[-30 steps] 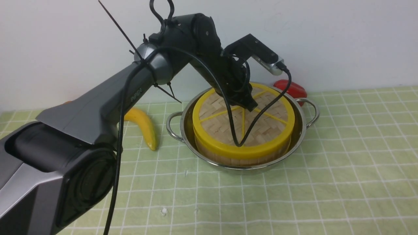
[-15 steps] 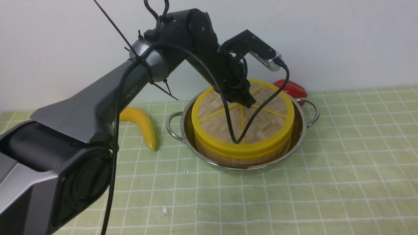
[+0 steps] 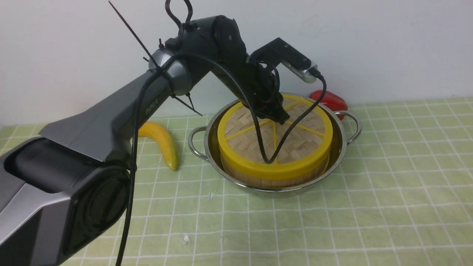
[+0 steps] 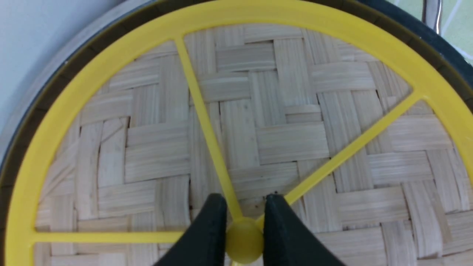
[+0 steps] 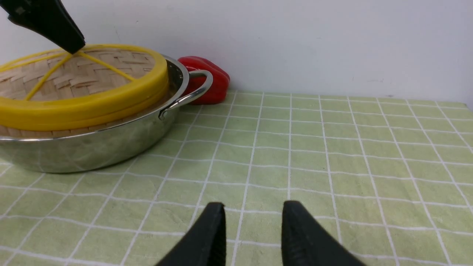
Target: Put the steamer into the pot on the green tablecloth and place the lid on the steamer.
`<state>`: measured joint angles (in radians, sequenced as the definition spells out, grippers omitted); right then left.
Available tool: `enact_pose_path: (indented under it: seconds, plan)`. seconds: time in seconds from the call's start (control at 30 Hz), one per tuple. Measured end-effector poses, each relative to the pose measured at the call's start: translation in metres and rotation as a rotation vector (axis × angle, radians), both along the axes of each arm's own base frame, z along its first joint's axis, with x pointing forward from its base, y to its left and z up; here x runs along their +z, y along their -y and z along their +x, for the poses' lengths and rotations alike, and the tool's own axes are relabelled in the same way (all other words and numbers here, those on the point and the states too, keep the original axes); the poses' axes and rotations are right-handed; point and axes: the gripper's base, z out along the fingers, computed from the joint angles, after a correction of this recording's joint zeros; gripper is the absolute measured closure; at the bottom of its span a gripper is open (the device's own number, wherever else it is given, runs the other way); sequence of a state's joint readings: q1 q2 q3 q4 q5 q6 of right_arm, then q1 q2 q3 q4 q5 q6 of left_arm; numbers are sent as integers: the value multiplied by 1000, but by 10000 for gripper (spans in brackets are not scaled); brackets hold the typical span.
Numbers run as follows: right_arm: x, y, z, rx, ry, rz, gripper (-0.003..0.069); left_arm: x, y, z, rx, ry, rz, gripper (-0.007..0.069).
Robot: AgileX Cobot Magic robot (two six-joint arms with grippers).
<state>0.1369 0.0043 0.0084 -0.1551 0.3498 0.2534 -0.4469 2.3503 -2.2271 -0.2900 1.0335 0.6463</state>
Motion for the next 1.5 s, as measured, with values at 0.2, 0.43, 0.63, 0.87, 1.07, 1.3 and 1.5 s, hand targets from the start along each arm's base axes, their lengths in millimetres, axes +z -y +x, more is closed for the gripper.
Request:
enact_pose_path:
  seconds: [0.2,0.43,0.63,0.87,1.07,1.3,1.5]
  plan:
    - [0,0,0,0,0,0,419,0,0,1,3,7,-4,510]
    - [0,0,0,0,0,0,419,1,-1,2,8,16,-5,510]
    - [0,0,0,0,0,0,419,1,-4,4,7,25,0,345]
    - [0,0,0,0,0,0,419,46,-14,-11,31,41,-18,57]
    - [0,0,0,0,0,0,419,144,-32,-50,115,159,-148,51]
    - [0,0,0,0,0,0,419,212,-50,-92,157,247,-254,139]
    - [0,0,0,0,0,0,419,221,-53,-98,156,267,-266,217]
